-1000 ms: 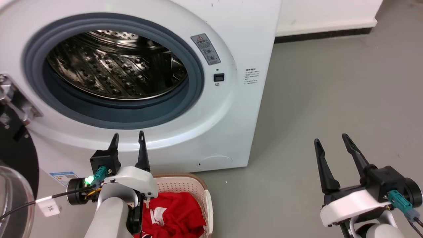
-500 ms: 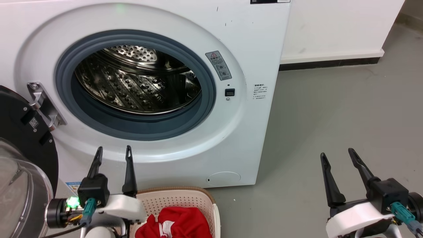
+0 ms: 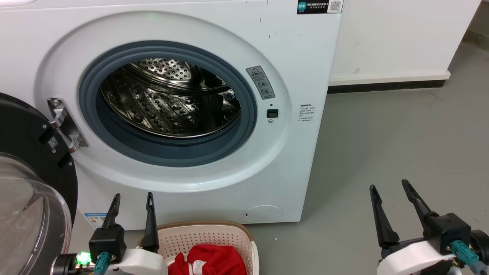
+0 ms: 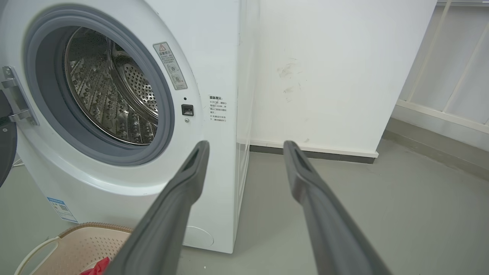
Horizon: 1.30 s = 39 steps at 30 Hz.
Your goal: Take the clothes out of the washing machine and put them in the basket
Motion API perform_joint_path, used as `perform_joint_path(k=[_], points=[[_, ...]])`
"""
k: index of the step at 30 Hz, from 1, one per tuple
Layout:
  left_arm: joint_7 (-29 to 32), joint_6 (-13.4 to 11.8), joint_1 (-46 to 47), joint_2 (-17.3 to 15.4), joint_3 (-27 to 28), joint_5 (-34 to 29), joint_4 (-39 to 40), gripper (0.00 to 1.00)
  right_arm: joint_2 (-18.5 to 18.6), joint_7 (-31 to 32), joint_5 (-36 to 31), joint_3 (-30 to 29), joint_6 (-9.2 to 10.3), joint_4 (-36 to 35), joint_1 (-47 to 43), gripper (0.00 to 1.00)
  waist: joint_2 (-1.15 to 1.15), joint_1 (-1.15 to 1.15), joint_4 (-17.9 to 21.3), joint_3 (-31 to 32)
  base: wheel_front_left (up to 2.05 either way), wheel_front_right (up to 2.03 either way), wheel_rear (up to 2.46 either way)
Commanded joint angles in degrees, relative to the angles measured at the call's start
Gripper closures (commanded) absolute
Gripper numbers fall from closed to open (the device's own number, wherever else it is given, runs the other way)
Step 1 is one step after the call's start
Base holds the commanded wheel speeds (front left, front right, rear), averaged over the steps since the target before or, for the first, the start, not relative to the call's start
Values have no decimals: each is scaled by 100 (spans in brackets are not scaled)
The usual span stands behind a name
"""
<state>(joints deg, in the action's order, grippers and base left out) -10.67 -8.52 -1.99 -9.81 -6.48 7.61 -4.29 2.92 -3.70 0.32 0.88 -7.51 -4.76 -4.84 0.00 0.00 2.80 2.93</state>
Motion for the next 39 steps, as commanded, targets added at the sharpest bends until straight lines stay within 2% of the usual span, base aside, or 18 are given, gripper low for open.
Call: perform_joint_path(k=[1,23,24,27,39], points=[[13,1,-59,18,6,28,41,0,-6,3,-35,-5,4,-30,-66,0,0,0,-7,-3,0,0,0],[-62,8,60,-16,-92,172,-45,0,-7,-18,58,15,4,-50,-66,0,0,0,-25,-20,0,0,0],[-33,3,-7,2,-81,169,-48,100,0,-6,32,15,-1,-12,-11,100,0,0,-26,-21,0,0,0],[7,19,-68,41,-66,248,-187,100,-1,-11,107,35,-1,104,-62,100,0,0,-27,-23,0,0,0],[294,275,93,145,164,1584,-317,100,97,66,1709,20,-1,382,143,100,0,0,-52,-51,0,0,0]])
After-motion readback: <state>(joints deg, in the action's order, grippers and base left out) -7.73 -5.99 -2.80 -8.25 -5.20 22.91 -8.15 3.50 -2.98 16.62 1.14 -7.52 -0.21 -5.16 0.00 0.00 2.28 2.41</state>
